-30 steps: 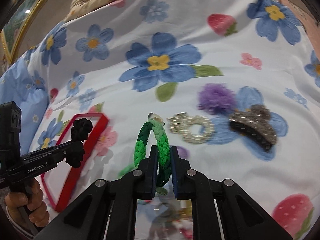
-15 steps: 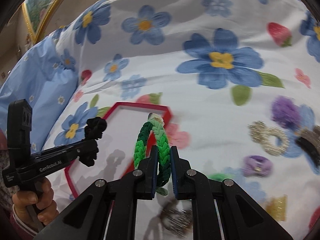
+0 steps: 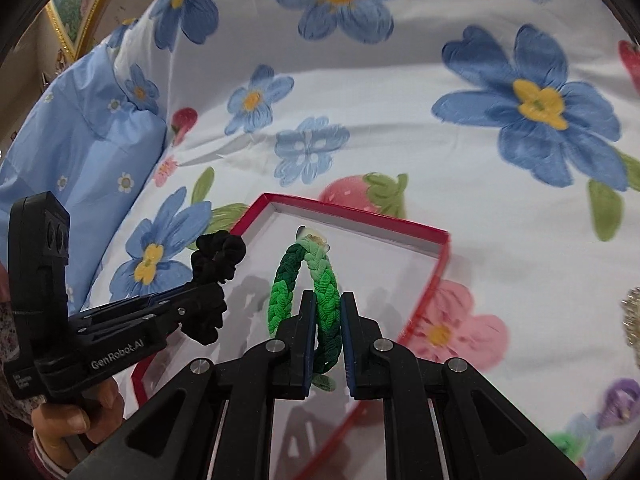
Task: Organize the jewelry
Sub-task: 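Carry both items into the red tray and open both tools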
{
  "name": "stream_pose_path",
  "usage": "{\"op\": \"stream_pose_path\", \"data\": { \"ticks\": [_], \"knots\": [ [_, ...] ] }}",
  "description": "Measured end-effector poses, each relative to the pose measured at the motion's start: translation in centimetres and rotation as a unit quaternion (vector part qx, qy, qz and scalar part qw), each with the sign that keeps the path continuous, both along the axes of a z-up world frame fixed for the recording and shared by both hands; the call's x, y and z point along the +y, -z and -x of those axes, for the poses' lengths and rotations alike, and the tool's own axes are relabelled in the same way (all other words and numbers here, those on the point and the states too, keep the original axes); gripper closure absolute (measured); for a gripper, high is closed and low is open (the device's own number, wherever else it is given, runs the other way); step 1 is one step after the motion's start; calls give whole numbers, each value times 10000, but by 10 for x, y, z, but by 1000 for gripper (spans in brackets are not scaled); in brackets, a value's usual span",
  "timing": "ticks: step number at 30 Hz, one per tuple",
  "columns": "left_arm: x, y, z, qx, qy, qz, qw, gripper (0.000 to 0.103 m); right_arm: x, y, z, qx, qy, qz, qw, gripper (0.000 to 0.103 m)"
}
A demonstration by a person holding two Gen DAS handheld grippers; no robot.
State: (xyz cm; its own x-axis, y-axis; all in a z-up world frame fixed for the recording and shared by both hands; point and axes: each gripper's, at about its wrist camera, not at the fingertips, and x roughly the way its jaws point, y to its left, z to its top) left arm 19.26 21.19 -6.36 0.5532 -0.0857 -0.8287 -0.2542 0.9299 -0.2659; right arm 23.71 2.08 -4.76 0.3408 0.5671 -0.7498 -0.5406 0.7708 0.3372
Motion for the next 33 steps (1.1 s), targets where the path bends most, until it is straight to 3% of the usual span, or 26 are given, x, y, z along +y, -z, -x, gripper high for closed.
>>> {"op": "stream_pose_path", "data": {
  "ticks": [12,16,24,28,33],
  "knots": [
    [1,28,-14,273,63,15,9996,84,25,30,-22,67,-113,636,9979,91],
    [1,28,-14,299,62,-12,9995,73,28,30,-22,35,-132,658,9977,88],
    [0,8,2,150,-65,-236,9996,50,15,16,-19,72,-24,394,9992,85],
    [-6,-7,18,-37,-120,-215,9997,49,-2,-1,-7,-23,59,174,9998,70],
    [-21,-27,37,-277,-79,-161,9995,45,-34,-18,11,-75,237,-39,9997,69]
  ]
}}
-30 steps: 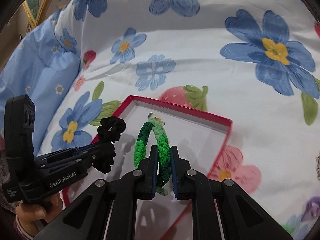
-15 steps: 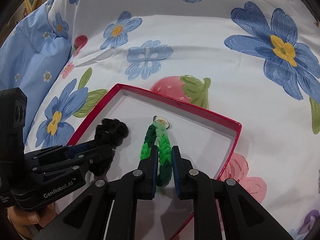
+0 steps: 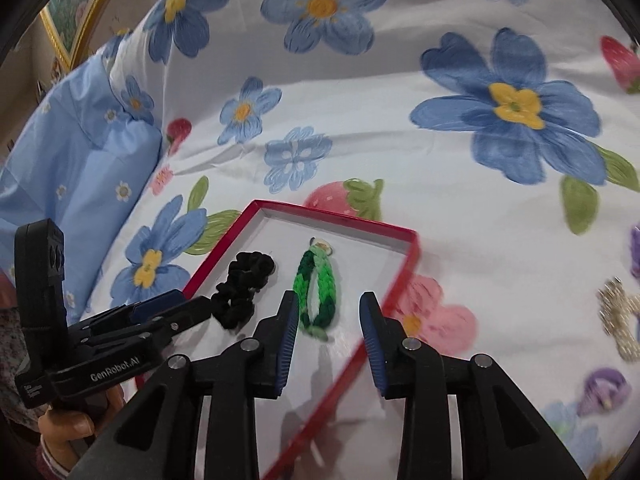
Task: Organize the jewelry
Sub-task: 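Carry both items into the red tray and open both tools, then grasp the green hair ties with the left tool while the right tool grasps the purple bow tie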
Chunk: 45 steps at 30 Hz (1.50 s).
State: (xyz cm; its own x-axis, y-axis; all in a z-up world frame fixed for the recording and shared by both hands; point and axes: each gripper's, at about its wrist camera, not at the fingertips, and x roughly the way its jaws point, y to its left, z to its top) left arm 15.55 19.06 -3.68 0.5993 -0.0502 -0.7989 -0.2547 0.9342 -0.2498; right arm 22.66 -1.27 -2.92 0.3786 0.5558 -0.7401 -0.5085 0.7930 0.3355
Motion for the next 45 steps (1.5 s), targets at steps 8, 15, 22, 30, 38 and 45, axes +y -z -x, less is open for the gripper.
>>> {"op": "stream_pose_path", "data": {
  "ticks": [8,15,22,30,38,45],
  "knots": [
    [-42,-25,21,-214,368,64,9991,41,-59,-16,24,-51,414,-150,9990,68],
    [-83,-34,28,-263,774,123,9966,40,-114,-26,41,-148,788,-144,9967,67],
    [-118,-36,26,-239,1128,160,9932,40,-162,-29,53,-220,1149,-33,9931,67],
    [-151,-27,16,-96,1543,145,9879,40,-202,-23,55,-165,1462,-7,9891,67],
    [-177,-14,-4,73,1863,150,9824,40,-221,-10,42,-91,1618,90,9867,67],
    [-200,6,-26,268,2265,224,9734,40,-215,8,22,124,1403,128,9900,67]
  ]
}}
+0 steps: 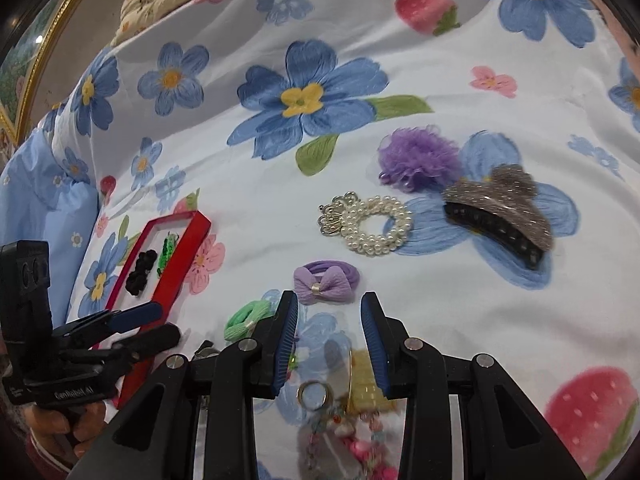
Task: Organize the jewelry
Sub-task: 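Grasp the green hair ties with the left tool while the right tool grasps the purple bow tie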
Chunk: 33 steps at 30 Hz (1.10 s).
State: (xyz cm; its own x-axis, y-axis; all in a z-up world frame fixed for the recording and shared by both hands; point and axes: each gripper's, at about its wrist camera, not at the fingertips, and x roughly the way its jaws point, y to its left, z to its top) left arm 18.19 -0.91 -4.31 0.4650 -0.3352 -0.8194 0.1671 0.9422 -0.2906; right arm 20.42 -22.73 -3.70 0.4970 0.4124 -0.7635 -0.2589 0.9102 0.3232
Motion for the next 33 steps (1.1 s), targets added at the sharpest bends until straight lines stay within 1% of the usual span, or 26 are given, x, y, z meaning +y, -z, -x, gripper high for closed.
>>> {"op": "stream_pose_path", "data": {
  "ticks": [4,8,11,12,13,14,15,16,17,20,21,23,28,29,33],
  "knots": [
    [-14,15,-13,169,197,-93,9996,40,4,14,-15,153,-24,28,9999,67],
    [-20,29,-24,327,271,-77,9991,40,6,26,-27,300,-15,-44,9995,67],
    [-26,32,-27,313,363,-122,9988,40,8,33,-32,344,-24,-45,9994,68],
    [-28,33,-27,294,390,-163,9987,41,9,35,-34,370,-28,-50,9993,70],
    [-31,33,-27,261,445,-218,9984,47,9,37,-35,368,-29,-40,9993,72],
    [-33,33,-27,243,497,-208,9982,57,10,38,-35,355,-49,-34,9994,73],
    [-35,33,-28,243,531,-177,9981,61,11,38,-36,342,-54,-17,9994,77],
    [-36,33,-29,248,570,-114,9980,70,12,38,-36,312,-62,14,9995,79],
    [-36,32,-30,247,591,-77,9979,75,13,38,-35,277,-71,28,9996,84],
    [-37,31,-31,245,598,-2,9979,81,13,36,-34,233,-69,16,9997,88],
    [-36,30,-31,252,594,28,9979,81,12,35,-33,211,-63,15,9998,89],
    [-35,27,-30,222,591,89,9980,87,10,33,-31,169,-43,-8,9998,90],
    [-26,18,-22,148,520,260,9982,87,5,26,-27,90,32,-83,9999,91],
    [-24,16,-21,114,508,264,9983,96,4,24,-25,74,52,-106,9999,91],
    [-15,10,-15,51,463,434,9980,97,3,19,-21,27,69,-154,9999,92]
  ]
}}
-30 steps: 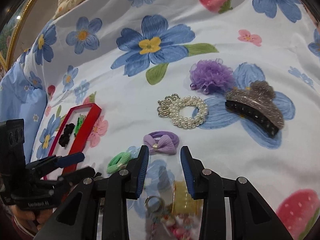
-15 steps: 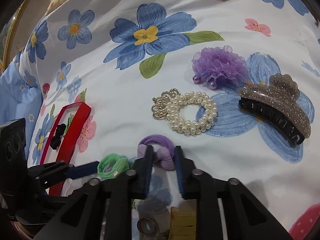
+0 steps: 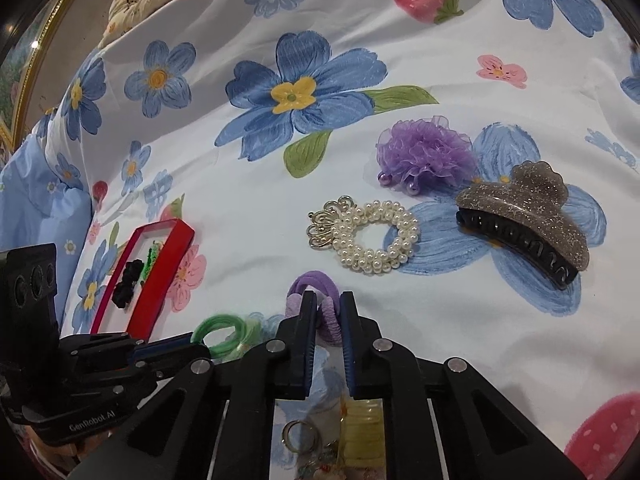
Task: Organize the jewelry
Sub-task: 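Grasp the green hair ties with the left tool while the right tool grasps the purple bow tie, then place the green ties and purple bow tie in the tray, open both tools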
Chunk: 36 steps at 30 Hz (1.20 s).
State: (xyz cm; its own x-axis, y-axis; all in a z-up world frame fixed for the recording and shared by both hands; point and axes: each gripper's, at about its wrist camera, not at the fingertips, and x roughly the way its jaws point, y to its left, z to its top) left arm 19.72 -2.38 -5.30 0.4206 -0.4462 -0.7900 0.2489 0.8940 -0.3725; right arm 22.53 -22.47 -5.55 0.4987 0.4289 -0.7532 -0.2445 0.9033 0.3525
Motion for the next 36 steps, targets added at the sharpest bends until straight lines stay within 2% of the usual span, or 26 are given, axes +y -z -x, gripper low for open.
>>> {"op": "stream_pose_path", "data": {
  "ticks": [7,15,23,36],
  "knots": [
    [11,-14,13,-211,-142,69,9997,97,1,-13,12,-93,15,-96,9999,92],
    [55,-31,42,-381,-713,226,9965,97,19,-30,27,-207,-193,-248,9993,92],
    [119,-37,73,-435,-1411,346,9884,97,65,-39,43,-224,-660,-390,9968,92],
    [202,-26,99,-348,-2280,345,9724,97,154,-45,58,-207,-1429,-465,9884,92]
  ]
}}
